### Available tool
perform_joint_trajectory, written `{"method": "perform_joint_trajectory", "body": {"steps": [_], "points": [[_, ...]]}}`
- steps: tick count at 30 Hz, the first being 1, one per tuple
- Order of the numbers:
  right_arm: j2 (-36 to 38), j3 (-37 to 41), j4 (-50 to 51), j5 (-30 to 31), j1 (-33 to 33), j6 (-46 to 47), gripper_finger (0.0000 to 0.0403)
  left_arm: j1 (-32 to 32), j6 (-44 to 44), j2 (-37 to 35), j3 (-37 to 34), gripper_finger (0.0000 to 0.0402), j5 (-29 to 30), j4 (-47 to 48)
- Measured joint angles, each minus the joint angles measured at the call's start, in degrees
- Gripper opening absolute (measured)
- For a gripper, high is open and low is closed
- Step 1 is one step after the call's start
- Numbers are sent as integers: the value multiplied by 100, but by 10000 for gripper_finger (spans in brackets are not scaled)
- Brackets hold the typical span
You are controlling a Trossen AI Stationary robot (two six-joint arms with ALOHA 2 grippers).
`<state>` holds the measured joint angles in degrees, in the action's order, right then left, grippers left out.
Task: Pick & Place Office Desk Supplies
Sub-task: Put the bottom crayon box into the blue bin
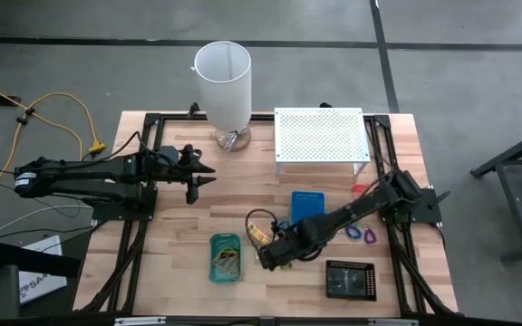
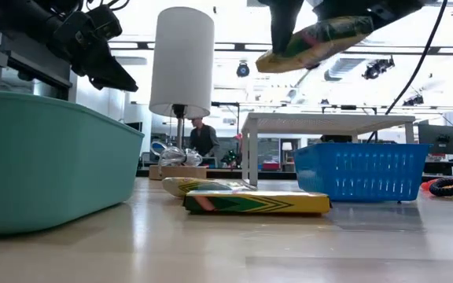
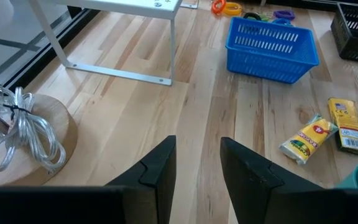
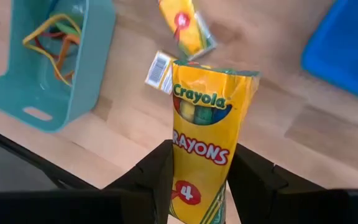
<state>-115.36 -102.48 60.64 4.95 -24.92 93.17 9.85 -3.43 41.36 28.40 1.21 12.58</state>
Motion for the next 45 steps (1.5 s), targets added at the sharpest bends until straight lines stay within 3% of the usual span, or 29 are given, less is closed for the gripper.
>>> {"method": "perform_joint_trajectory", "body": {"steps": [25,36,45], "points": [[446,0,2181,72,1258,-1326,129,0,-2,0,0,119,-4,-2],[442,1029,1589,13,1376,-1394,129,0,0,0,0,119,-4,-2],[1027,2381,164,-3,1504,-1286,129,0,-1,0,0,119,-9,-4]]}}
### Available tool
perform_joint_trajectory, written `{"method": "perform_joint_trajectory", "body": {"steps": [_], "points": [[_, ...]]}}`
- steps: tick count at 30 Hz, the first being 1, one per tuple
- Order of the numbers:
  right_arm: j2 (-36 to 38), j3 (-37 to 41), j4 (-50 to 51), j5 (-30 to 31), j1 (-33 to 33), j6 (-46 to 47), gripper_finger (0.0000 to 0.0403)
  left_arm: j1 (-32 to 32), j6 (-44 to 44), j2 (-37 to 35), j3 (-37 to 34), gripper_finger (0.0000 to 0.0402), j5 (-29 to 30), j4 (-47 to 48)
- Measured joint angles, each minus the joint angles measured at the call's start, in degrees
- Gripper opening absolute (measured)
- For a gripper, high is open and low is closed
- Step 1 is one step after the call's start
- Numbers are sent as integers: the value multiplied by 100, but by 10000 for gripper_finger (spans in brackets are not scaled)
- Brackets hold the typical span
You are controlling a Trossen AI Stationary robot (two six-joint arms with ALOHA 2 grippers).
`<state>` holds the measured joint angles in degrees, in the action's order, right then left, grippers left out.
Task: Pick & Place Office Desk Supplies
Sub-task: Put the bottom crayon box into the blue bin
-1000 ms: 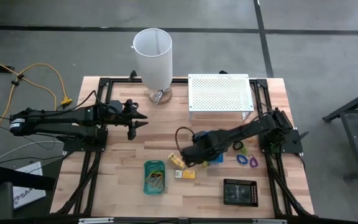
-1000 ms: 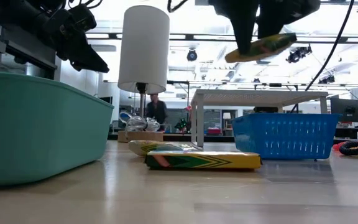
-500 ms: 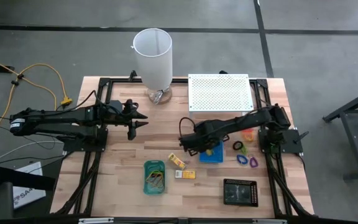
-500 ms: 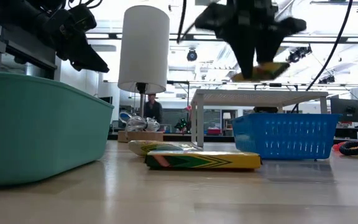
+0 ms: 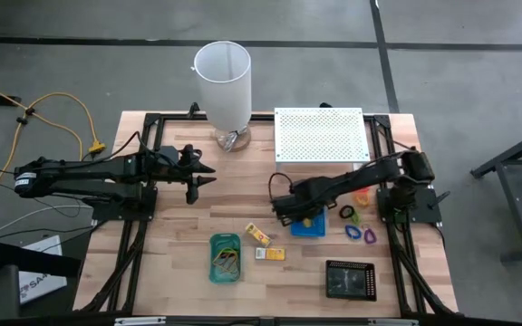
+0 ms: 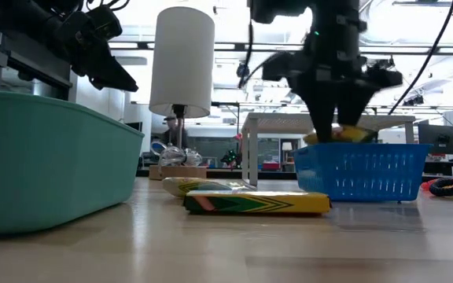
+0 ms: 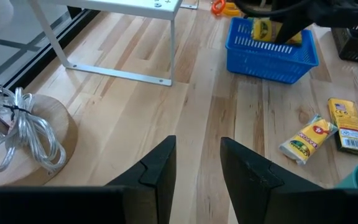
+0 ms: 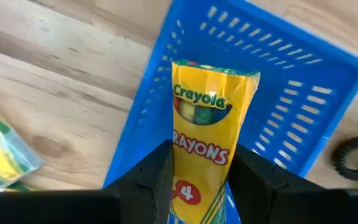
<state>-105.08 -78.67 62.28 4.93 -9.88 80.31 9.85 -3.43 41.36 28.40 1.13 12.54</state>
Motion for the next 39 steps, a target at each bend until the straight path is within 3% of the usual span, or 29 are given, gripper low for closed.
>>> {"method": "perform_joint_trajectory", "body": {"steps": [11,39], "points": [[652,1429,-1867,-44,115,390,129,0,-1,-2,0,119,-13,-2],[645,1492,-2035,-70,257,245,129,0,0,-1,0,119,10,0]]}}
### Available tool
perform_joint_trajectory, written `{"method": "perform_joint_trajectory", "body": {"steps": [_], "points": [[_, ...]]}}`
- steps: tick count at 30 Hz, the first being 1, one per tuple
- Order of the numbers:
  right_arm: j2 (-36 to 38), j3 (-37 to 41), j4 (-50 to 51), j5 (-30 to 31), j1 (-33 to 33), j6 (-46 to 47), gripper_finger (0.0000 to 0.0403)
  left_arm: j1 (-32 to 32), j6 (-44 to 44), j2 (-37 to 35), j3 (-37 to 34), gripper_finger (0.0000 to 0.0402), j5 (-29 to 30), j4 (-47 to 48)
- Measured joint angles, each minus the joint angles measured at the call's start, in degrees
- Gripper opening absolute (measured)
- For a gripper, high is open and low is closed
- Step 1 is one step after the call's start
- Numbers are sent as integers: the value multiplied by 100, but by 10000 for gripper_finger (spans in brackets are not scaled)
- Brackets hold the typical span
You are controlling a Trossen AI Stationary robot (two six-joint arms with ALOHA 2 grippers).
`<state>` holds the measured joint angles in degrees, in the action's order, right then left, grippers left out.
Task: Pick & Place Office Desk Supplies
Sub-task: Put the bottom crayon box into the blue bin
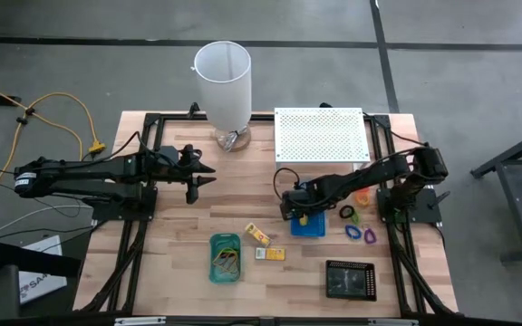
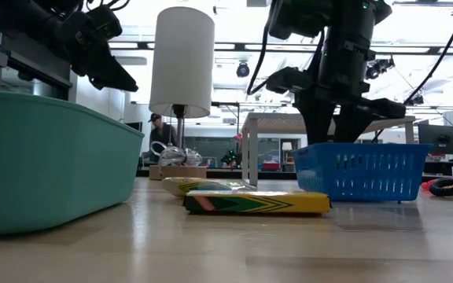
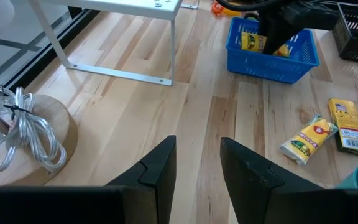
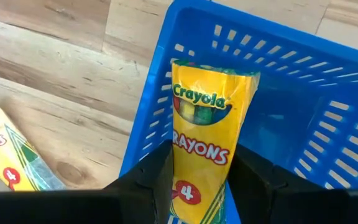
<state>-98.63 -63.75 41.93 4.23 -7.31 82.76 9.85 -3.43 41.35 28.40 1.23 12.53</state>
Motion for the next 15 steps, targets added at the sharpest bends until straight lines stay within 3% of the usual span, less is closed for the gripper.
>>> {"method": "perform_joint_trajectory", "body": {"steps": [15], "points": [[-2,-2,-16,-1,-70,734,138,0,1,1,0,119,-4,0]]}}
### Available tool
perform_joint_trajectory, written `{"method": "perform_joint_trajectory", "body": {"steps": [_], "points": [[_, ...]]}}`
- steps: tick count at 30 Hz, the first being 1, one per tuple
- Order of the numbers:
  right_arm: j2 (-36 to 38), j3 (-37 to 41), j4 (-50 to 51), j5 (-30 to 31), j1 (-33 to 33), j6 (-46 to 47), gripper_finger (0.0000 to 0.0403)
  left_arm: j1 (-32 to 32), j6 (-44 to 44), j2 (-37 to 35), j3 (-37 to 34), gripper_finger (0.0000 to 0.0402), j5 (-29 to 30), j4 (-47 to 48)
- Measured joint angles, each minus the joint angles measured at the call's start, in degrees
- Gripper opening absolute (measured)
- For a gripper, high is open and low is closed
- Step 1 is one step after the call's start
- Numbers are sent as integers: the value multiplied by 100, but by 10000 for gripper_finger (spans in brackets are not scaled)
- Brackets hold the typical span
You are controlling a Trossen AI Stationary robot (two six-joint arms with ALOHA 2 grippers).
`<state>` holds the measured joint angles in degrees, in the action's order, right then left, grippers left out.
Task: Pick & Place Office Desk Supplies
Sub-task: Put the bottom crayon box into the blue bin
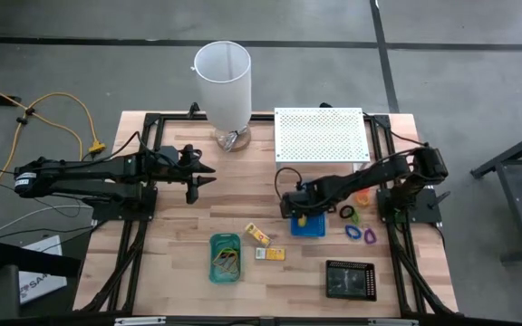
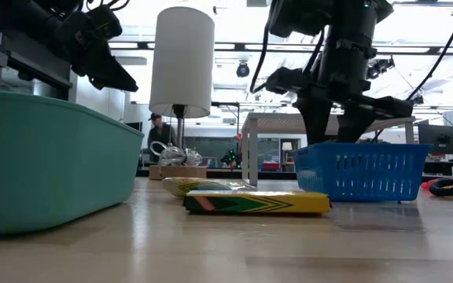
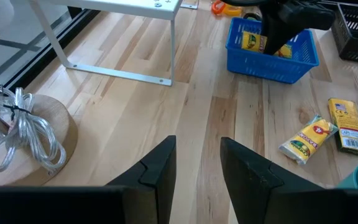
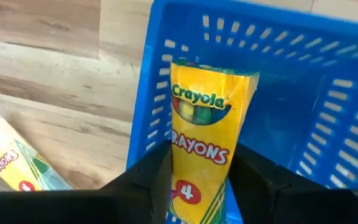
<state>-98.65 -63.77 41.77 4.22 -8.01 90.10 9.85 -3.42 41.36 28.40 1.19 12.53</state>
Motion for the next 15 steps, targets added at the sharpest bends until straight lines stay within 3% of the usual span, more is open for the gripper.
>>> {"method": "perform_joint_trajectory", "body": {"steps": [8,15], "points": [[0,-2,-2,-16,-63,247,183,0,0,0,0,119,-1,0],[-2,-2,-1,-13,-101,270,192,0,0,0,0,119,-3,0]]}}
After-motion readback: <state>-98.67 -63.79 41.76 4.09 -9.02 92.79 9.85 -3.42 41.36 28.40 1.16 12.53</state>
